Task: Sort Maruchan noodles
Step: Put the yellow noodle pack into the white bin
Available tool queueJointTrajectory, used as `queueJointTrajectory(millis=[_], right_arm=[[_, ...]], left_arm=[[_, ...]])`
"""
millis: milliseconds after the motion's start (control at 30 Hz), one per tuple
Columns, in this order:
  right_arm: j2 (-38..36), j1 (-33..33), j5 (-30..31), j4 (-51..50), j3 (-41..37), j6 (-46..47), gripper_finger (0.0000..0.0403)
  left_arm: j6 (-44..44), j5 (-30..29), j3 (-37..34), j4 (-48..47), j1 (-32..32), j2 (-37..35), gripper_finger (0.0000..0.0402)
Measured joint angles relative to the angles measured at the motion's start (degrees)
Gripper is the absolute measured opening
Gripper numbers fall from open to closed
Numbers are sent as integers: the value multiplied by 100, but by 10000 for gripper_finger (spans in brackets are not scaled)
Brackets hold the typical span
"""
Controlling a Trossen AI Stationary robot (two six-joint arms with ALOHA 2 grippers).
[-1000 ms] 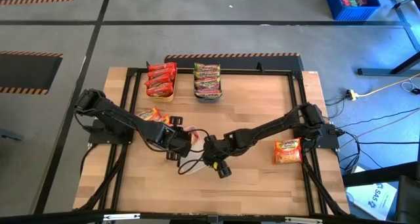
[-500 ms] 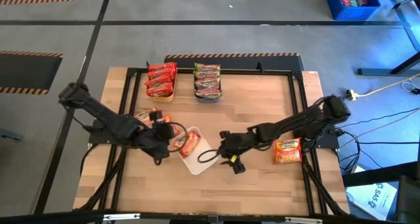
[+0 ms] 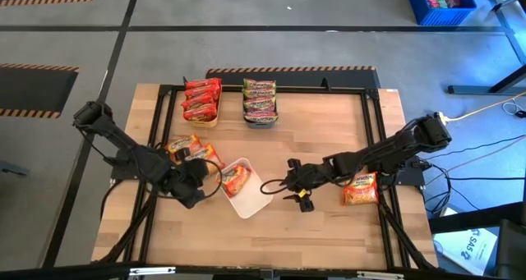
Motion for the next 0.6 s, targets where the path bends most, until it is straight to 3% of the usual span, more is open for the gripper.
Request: queueJointTrajectory(millis=[167, 367, 600], right_arm=[[26, -10, 349, 360, -141, 31, 211], [39, -10, 568, 373, -151, 32, 211], [39, -10, 566, 391, -151, 8, 211]], left_arm=[[-622, 290, -736, 615, 78, 2, 125], [-761, 258, -954, 634, 402, 2, 125], [-831, 419, -825, -107, 1661, 0, 125]])
